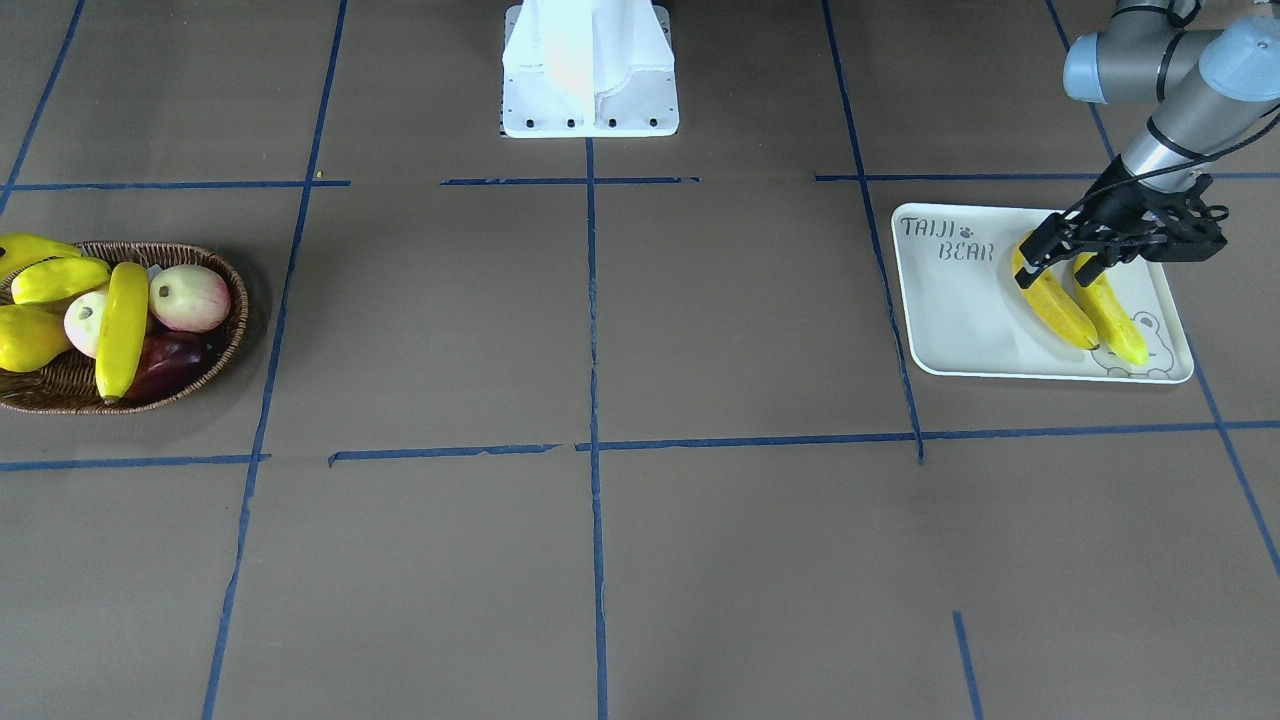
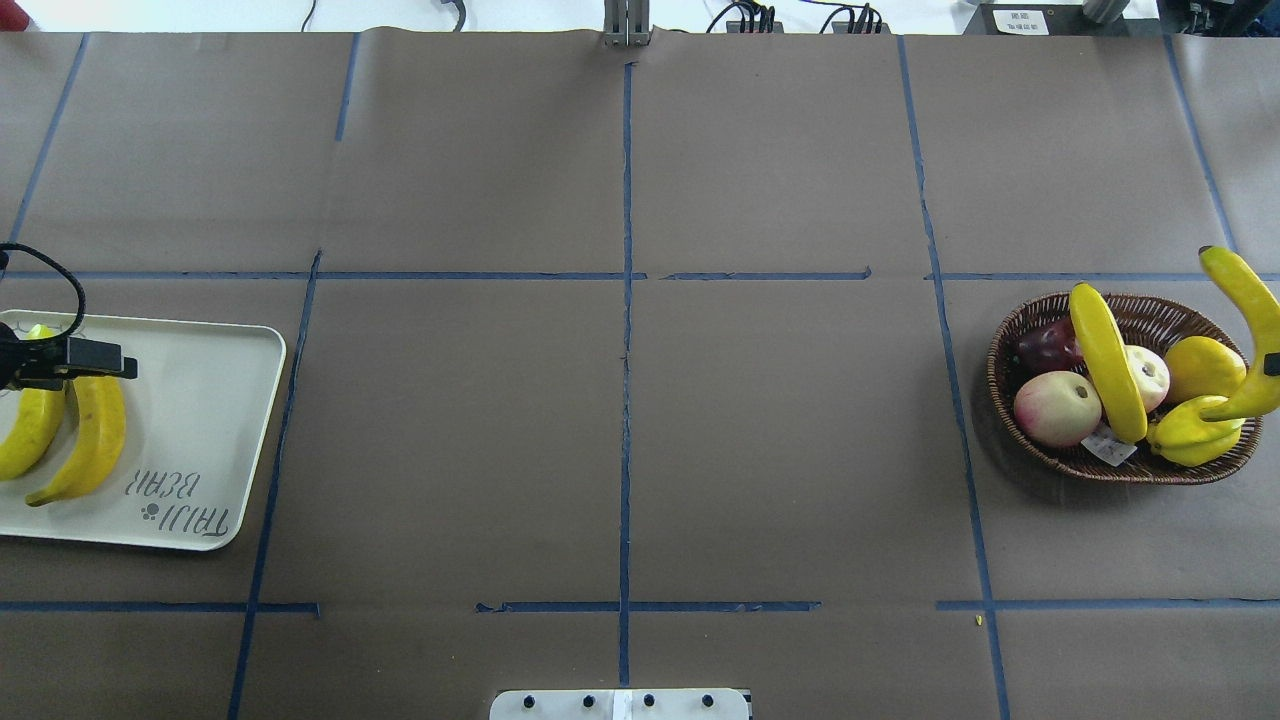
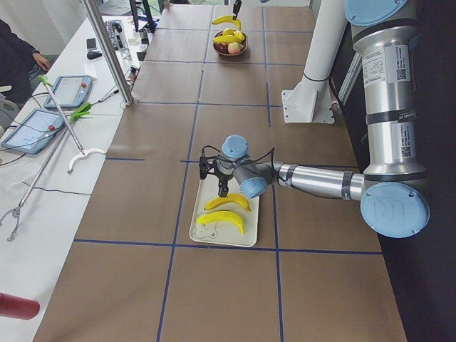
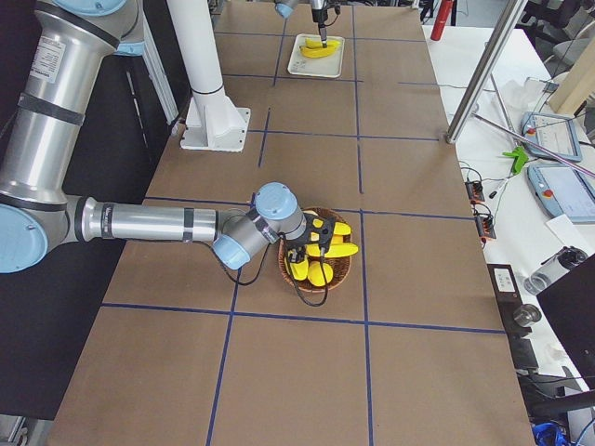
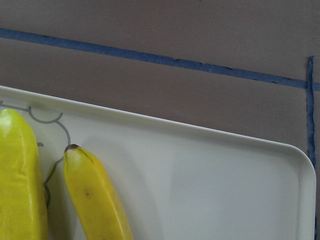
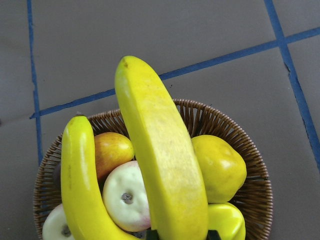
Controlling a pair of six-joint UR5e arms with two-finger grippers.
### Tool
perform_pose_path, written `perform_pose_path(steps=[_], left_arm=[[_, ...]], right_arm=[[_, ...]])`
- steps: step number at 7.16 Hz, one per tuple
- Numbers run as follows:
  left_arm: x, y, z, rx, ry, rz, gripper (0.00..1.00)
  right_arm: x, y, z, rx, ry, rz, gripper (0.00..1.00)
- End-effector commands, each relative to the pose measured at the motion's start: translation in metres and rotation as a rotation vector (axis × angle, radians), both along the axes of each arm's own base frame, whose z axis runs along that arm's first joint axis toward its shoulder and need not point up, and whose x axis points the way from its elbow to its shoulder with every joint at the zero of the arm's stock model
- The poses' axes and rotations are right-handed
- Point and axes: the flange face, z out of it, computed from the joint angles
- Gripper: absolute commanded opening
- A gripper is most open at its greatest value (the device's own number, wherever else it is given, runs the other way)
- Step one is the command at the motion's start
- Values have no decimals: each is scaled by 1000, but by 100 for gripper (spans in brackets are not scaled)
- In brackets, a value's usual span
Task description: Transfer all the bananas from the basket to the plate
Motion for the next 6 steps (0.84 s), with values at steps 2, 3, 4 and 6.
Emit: perform_pose_path(steps=[2,3,4,6], left_arm=[[5,-6,-8,1,16,-6,99],[9,-11,-18,0,36,-17,99],[17,-21,-43,-31,88,-63,99],[40,-44,-103,-134,237,-113,99]], right_arm=[[28,-8,-69,127,-147,-48,0],[16,-23,-87,164,-160,-74,0],[-14,-47,-124,174,-203,-102,0],[-108,-86,-222,156,-313,-171,0]])
